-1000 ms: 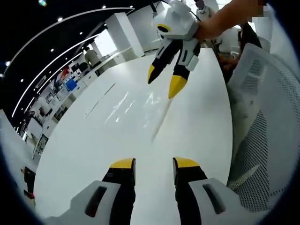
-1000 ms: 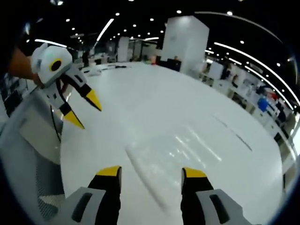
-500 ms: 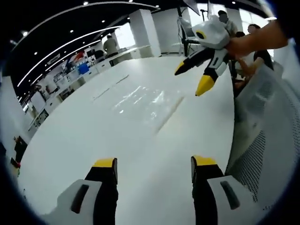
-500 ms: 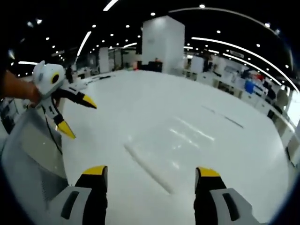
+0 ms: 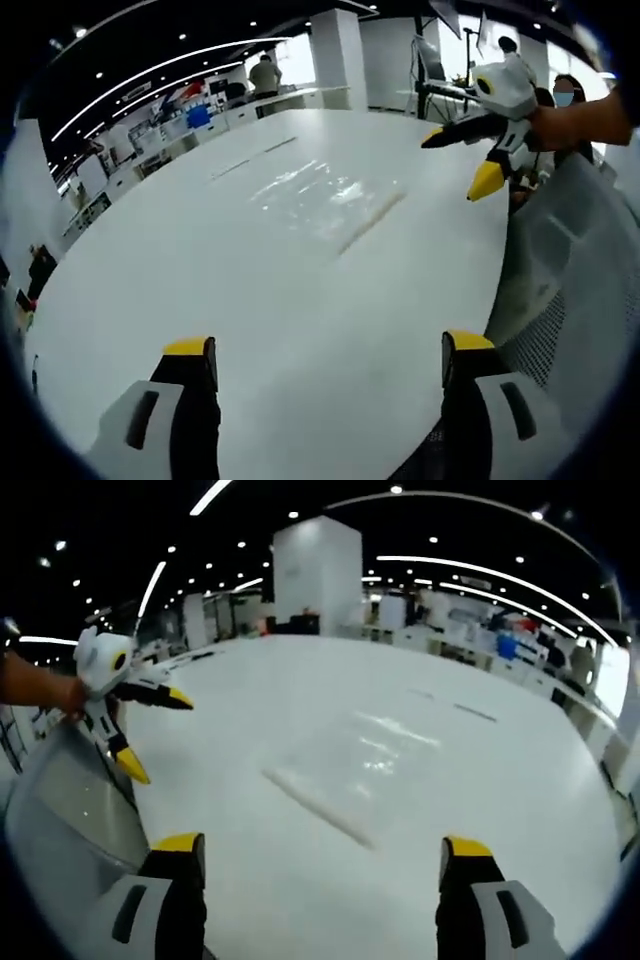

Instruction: Open the resealable bag by pulling the two sides of the seal apart until the entire bag opening is separated and visibly accessible.

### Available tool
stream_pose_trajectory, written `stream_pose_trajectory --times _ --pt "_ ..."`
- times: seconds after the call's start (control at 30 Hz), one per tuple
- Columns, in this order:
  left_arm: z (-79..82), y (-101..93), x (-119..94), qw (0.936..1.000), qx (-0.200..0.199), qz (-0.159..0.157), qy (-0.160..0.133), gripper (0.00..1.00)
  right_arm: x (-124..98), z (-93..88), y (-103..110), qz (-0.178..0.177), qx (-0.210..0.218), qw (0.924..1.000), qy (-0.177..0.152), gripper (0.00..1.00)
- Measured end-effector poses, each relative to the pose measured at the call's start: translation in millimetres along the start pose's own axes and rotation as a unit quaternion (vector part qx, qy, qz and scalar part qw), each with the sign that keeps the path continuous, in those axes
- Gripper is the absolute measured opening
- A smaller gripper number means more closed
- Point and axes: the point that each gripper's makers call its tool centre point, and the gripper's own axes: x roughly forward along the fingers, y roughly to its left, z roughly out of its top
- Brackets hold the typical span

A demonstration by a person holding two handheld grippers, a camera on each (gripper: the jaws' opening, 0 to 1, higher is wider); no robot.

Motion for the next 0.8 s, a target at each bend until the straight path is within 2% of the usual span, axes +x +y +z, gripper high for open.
stream_pose_trajectory --times 0.07,0.23,0.47,0.63,0.8 --pt "0.7 0.4 -3 0.9999 -0.009 0.004 -0.009 0.94 -3 -0.3 1 -0.003 0.013 0.9999 -0.004 1.0" --pt "-1.8 -3.3 -5 0.9998 -0.017 0.005 -0.011 0.98 -6 -2.0 5 -0.009 0.022 0.9997 -0.012 1.0" --pt "-6.3 -3.6 -10 0.9996 -0.02 0.012 -0.016 0.96 -7 -3.2 13 -0.009 0.021 0.9996 -0.013 1.0" --pt "-6.6 -5.8 -12 0.9996 -0.008 0.017 -0.022 0.94 -10 -1.4 17 -0.013 0.01 0.9998 -0.014 1.0" --pt "-3.4 -7.7 -12 0.9992 -0.01 0.015 -0.036 0.91 -11 2.2 7 -0.037 0.002 0.999 -0.027 1.0"
